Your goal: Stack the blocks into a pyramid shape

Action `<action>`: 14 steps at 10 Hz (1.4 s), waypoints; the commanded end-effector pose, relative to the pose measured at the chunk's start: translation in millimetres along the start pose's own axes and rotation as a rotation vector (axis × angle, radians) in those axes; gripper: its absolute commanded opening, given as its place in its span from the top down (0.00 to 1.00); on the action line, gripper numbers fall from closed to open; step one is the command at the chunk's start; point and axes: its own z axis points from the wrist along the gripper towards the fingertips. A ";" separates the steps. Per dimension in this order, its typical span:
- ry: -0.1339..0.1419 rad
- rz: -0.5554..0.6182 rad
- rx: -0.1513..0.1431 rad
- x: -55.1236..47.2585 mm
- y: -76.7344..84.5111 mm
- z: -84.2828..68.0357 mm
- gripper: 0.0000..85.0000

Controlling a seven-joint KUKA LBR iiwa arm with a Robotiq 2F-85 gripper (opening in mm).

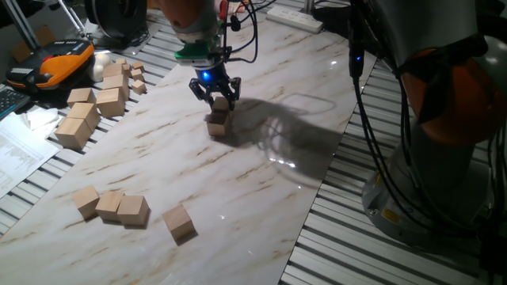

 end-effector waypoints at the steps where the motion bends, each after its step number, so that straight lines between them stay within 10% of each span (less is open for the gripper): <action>1: 0.000 0.011 0.000 4.8 0.3 0.6 1.00; 6: 0.023 0.066 -0.025 34.5 3.1 -9.3 1.00; 14: 0.033 0.088 -0.040 54.0 6.0 1.5 1.00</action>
